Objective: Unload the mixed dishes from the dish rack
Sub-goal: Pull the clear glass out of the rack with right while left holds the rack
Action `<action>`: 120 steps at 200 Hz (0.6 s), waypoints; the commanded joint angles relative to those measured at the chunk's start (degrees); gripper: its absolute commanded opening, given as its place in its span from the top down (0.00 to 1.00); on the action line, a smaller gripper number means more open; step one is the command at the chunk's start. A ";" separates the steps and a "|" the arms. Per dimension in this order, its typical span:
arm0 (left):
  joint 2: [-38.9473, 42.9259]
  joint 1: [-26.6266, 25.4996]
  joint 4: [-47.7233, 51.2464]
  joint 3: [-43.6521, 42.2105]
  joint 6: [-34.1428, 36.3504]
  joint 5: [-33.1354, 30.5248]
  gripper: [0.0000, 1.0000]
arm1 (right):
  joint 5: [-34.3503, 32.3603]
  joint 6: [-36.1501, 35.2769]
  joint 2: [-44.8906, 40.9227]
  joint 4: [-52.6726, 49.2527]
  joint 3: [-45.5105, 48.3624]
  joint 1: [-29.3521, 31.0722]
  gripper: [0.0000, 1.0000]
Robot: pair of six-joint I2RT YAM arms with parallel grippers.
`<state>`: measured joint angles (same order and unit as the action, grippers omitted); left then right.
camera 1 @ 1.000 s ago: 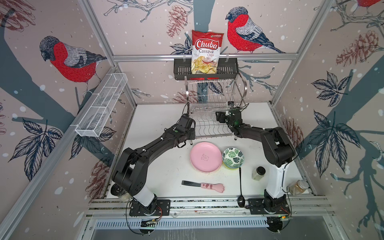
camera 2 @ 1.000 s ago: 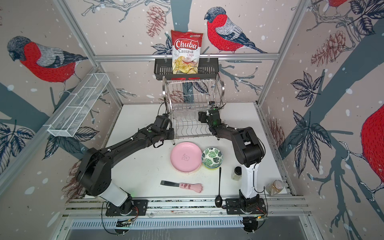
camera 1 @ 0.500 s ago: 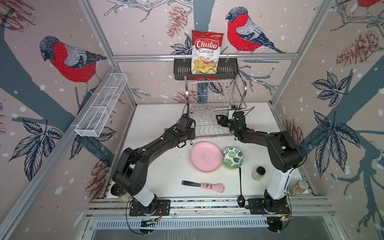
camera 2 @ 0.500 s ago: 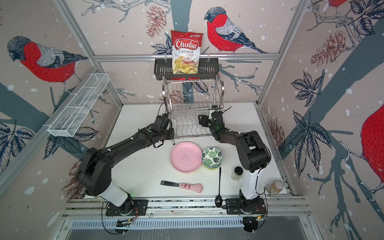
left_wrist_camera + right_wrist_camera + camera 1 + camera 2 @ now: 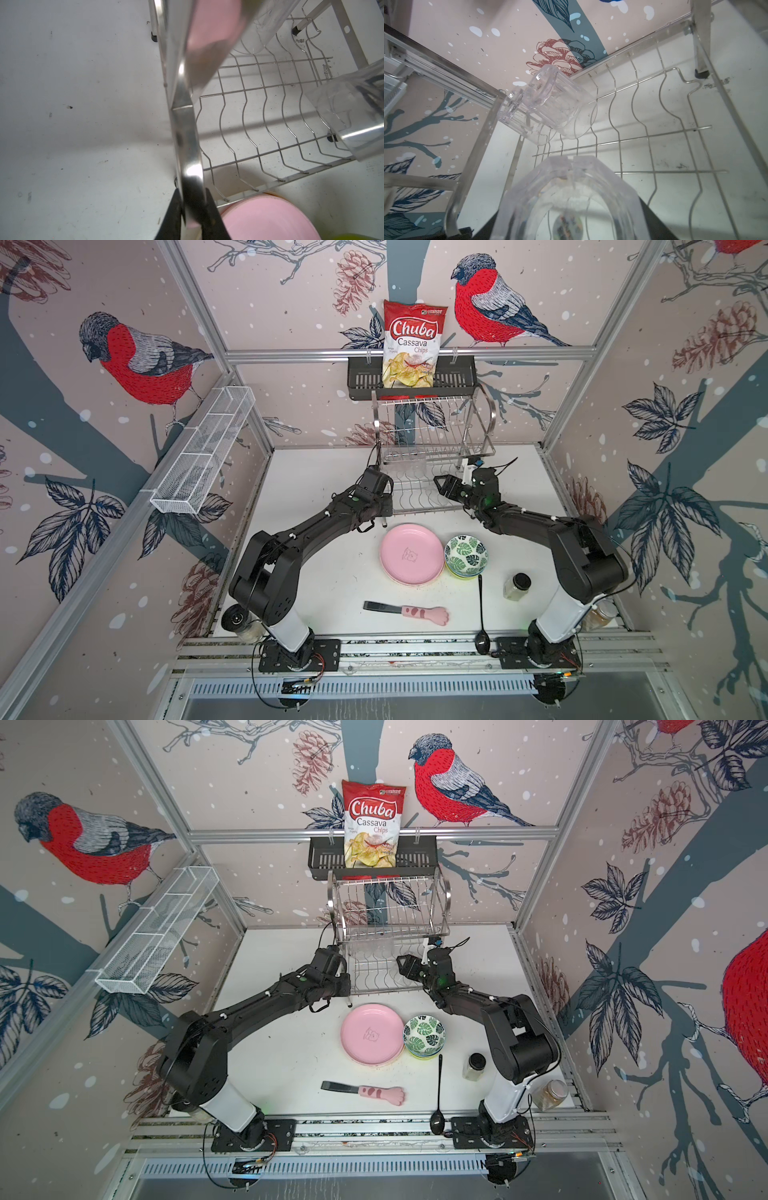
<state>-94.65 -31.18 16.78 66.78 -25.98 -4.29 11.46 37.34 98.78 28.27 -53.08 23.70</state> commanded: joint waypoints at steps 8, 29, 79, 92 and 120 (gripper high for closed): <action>-0.99 0.15 3.45 0.23 -1.52 4.82 0.83 | 0.73 4.53 -2.96 3.50 1.18 0.11 0.65; -0.86 0.24 3.14 0.04 -1.86 4.97 0.74 | 0.09 5.49 -5.46 3.30 2.57 0.11 0.65; 3.12 0.33 2.82 -1.37 -1.94 4.00 0.56 | -0.77 7.80 -12.44 4.07 7.52 0.37 0.65; 4.63 0.42 3.01 -1.84 -1.95 3.42 0.49 | -1.03 8.39 -14.10 4.40 9.01 0.77 0.65; 8.72 0.71 3.23 -3.83 -2.19 2.91 0.46 | -0.69 9.22 -16.81 3.90 10.70 1.52 0.65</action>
<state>-88.73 -30.81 19.29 64.07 -27.62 -0.34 10.85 45.12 83.92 29.87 -43.27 24.69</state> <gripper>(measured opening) 0.527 0.724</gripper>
